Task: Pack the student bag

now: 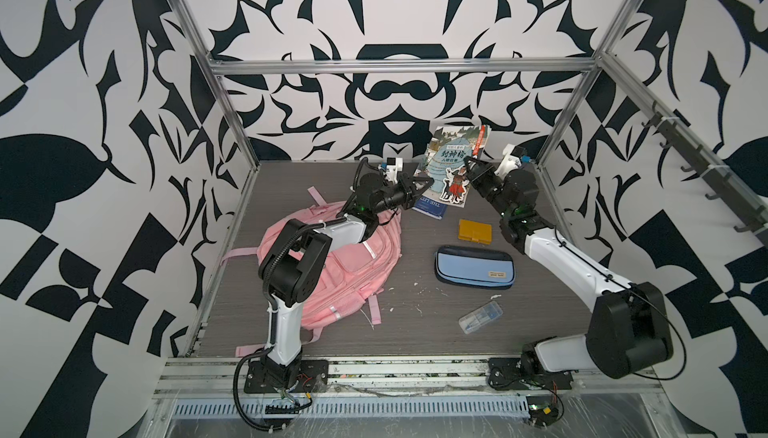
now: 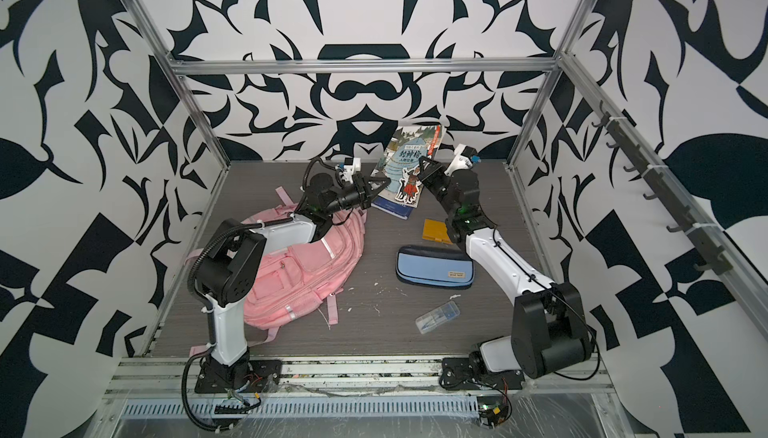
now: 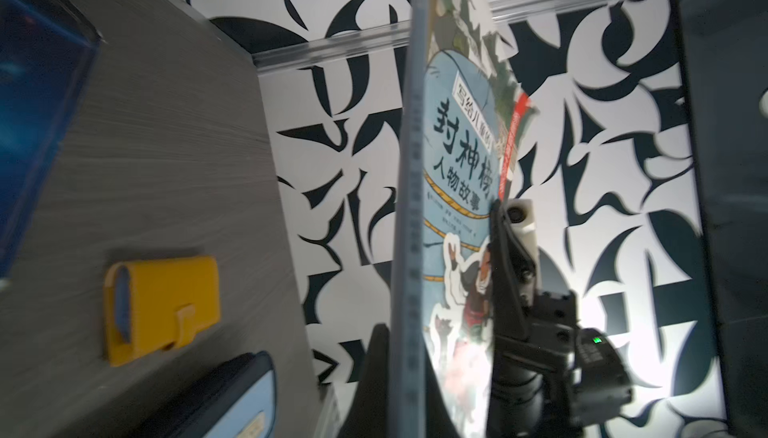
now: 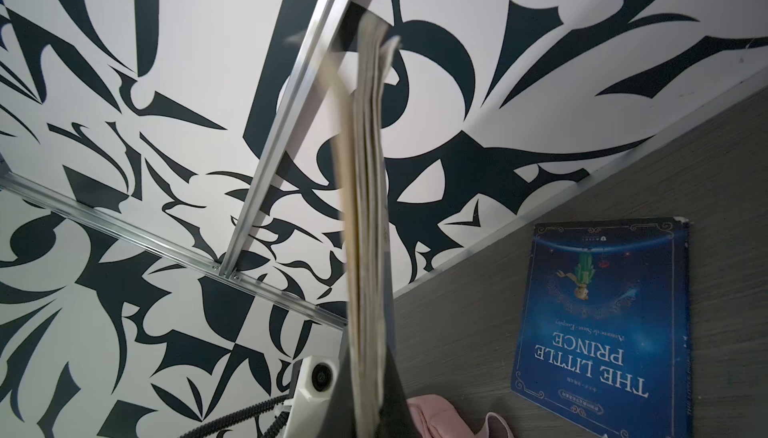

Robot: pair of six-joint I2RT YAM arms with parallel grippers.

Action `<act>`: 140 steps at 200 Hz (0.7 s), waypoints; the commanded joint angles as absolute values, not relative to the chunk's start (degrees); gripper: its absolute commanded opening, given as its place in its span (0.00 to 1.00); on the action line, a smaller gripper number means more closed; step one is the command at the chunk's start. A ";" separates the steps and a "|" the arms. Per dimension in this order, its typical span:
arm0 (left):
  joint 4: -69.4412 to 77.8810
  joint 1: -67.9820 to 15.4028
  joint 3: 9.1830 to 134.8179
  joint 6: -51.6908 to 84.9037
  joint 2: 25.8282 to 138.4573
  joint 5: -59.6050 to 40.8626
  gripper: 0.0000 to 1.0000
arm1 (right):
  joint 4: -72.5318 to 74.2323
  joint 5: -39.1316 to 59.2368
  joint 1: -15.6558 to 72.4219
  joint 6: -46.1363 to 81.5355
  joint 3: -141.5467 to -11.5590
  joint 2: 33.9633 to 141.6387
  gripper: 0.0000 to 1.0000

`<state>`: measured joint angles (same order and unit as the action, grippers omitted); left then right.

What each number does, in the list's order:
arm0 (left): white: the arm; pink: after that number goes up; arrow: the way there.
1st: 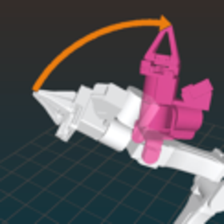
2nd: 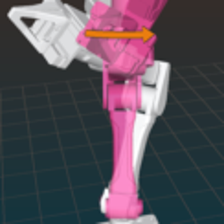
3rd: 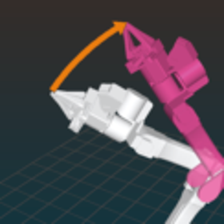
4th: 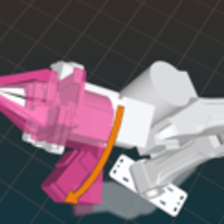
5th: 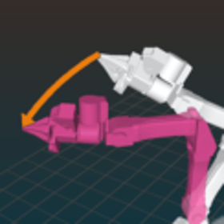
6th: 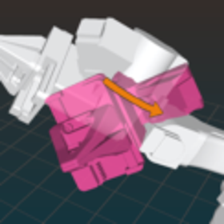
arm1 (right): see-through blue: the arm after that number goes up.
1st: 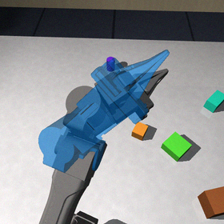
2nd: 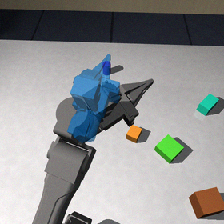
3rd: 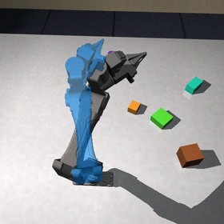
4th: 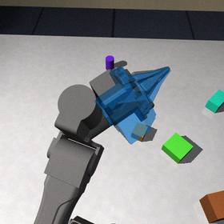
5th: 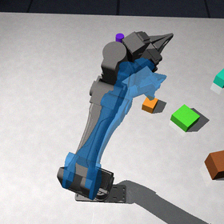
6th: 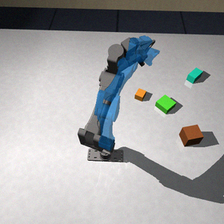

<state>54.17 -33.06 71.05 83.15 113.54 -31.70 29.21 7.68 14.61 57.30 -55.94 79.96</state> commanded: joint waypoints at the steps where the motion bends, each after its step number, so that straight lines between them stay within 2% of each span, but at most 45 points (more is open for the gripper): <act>1: 56.20 -32.77 70.47 83.10 110.94 -32.58 0.00 | 33.99 9.44 14.56 55.70 -56.43 76.83 0.11; 8: 55.87 -32.53 70.56 82.56 110.67 -33.01 0.00 | 32.76 11.27 14.33 54.57 -56.67 75.83 0.25; 21: 54.76 -31.75 70.02 81.09 109.61 -34.16 0.00 | 23.49 13.53 13.33 50.54 -58.75 72.98 0.62; 24: 54.68 -31.49 69.75 80.77 109.33 -34.37 0.00 | 21.41 13.49 13.18 49.81 -59.18 72.50 0.64; 40: 55.34 -29.06 68.08 80.28 107.96 -37.74 0.00 | 5.53 13.93 10.87 43.55 -63.17 69.20 0.71; 59: 54.09 -25.73 66.97 78.56 107.19 -47.50 0.00 | -4.81 22.56 4.45 36.95 -67.15 67.54 0.75; 74: 55.23 -23.91 64.64 77.74 106.58 -54.99 0.00 | -14.15 29.63 0.16 28.43 -73.49 69.14 0.80; 97: 60.91 -22.32 60.07 79.02 104.85 -61.95 0.00 | -27.71 31.99 0.09 15.22 -83.42 73.27 0.81; 113: 62.94 -21.41 58.99 80.16 103.92 -67.00 0.00 | -32.21 36.15 0.24 11.43 -87.58 75.81 0.80; 123: 63.88 -20.98 58.57 80.90 103.29 -70.15 0.00 | -31.93 39.79 0.30 10.59 -87.70 76.31 0.90; 140: 64.36 -20.16 57.78 81.60 101.95 -75.26 0.00 | -30.93 45.19 0.34 10.31 -87.34 78.54 0.98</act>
